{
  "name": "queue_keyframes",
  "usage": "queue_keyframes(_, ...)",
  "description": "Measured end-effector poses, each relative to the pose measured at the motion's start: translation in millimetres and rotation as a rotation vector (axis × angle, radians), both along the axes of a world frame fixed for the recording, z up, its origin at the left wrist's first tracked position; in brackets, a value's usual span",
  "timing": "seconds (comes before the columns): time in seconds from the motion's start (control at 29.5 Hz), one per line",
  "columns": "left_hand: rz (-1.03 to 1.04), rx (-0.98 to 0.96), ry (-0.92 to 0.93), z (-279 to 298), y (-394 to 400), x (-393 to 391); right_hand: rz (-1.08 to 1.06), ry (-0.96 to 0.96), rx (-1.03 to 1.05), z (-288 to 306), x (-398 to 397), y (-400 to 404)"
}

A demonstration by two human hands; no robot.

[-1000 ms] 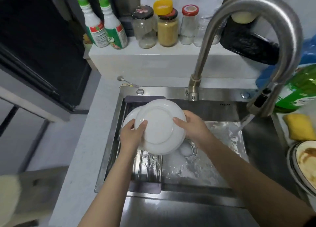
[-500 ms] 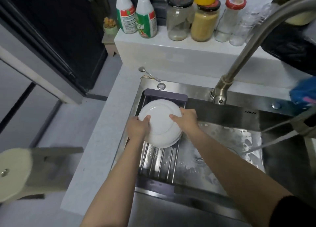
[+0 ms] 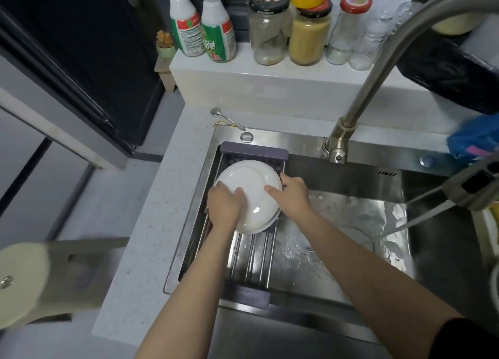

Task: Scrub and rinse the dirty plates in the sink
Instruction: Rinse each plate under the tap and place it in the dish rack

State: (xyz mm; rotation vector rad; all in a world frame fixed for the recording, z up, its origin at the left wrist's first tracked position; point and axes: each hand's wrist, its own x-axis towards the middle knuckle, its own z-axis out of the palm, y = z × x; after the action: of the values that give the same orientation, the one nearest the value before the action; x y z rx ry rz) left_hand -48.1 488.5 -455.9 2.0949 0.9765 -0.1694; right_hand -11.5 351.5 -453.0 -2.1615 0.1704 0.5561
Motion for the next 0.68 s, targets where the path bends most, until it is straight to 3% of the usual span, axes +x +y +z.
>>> queue_keyframes(0.41, -0.225, -0.192, -0.227, 50, -134, -50, -0.228, -0.183, 0.287, 27, -88, -127)
queue_keyframes(0.68, -0.361, -0.392, -0.218, 63, -267, -76, -0.435, -0.313, 0.221, 45, -140, -264)
